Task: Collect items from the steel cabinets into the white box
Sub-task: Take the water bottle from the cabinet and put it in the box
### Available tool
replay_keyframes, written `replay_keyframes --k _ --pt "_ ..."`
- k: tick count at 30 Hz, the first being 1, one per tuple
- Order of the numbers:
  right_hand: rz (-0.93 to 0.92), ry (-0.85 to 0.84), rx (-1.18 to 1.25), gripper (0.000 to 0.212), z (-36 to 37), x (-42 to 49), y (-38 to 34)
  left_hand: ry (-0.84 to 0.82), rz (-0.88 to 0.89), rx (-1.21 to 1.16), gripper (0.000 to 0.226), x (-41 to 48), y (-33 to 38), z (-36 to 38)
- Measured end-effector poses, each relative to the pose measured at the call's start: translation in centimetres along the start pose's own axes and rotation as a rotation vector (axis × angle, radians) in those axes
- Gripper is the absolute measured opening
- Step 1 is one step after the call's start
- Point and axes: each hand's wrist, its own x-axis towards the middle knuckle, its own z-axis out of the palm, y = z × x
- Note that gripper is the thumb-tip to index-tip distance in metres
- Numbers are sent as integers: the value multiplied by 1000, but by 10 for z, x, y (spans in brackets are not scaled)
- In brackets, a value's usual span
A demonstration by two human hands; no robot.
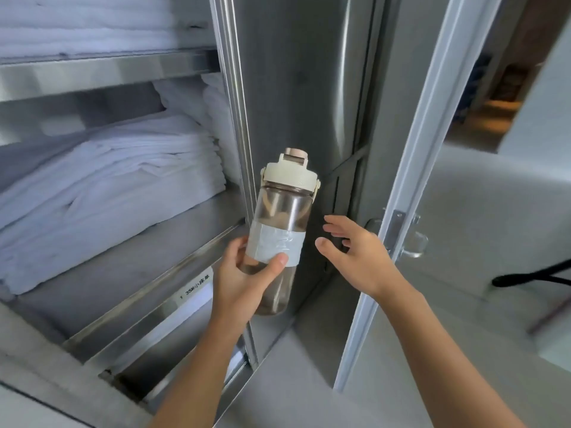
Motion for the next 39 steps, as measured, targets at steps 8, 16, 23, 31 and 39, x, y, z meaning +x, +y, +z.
replay_keyframes --k 8,16,23,31,39 --pt "345 289 -102 66 -15 -106 26 -332 -23 -59 66 -19 -15 29" --pt "717 461 -331 52 -71 -282 47 -714 -17 -57 78 -125 -10 108" --pt "864 544 -375 54 -122 -420 61 -932 22 -94 53 -256 18 178" --pt "1005 696 -356 55 -172 -583 79 -1140 43 -104 48 -403 36 251" --pt "1234 856 -257 54 -171 -698 105 -1483 100 17 52 -509 13 320"
